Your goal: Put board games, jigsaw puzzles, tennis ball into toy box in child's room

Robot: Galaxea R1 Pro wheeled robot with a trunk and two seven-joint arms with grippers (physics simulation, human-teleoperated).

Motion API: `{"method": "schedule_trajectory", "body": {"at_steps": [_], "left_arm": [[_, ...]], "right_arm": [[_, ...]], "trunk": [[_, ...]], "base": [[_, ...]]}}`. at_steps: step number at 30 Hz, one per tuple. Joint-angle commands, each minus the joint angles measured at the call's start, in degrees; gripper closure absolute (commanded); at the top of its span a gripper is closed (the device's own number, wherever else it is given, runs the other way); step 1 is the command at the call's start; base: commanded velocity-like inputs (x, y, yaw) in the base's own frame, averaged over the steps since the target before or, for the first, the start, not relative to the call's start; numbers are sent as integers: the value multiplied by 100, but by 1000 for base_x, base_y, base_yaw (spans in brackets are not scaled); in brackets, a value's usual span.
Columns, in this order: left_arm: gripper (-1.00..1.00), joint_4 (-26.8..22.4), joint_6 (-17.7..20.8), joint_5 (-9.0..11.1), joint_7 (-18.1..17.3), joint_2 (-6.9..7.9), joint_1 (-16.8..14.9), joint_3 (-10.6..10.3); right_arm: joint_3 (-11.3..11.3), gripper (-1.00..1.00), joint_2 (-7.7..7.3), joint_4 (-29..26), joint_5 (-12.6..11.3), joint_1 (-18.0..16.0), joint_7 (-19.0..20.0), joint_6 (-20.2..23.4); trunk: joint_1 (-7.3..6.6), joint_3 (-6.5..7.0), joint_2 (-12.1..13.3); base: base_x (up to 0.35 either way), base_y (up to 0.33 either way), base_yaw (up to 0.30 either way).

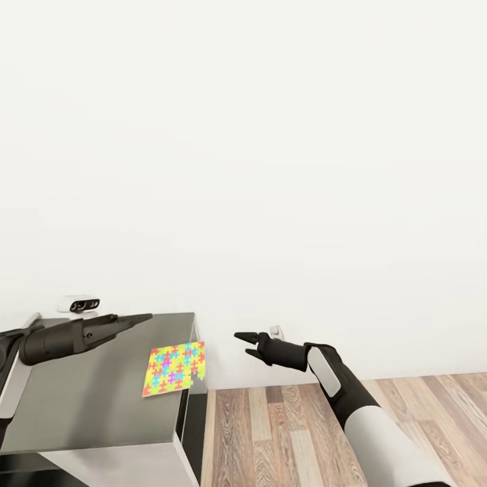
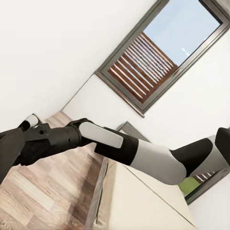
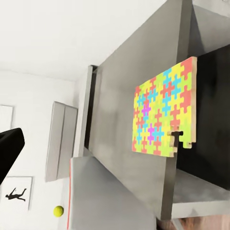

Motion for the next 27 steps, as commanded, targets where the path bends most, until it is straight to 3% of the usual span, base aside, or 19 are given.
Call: {"method": "schedule_trajectory", "body": {"at_steps": [1,11,16,27], "left_arm": [[-100,-3,61,-2,-23,6,1,1],[-100,0,61,-9,-23,12,5,11],[-100,10,61,-10,-23,-9,12,183],[-100,11,38,-18,-23,-41,14,237]], "right_arm": [[-2,-100,4,-9,-9,0,3,26],[7,-100,18,-22,-7,5,-4,21],[-3,-100,13,-23,-11,4,-5,23],[-78,-100,1,-22,-45,7,-5,25]], "trunk": [[23,-25,-46],[67,-61,-126],[67,-62,-126],[67,-69,-126]], "base": [[0,0,0],[0,0,0],[0,0,0],[85,46,0]]}}
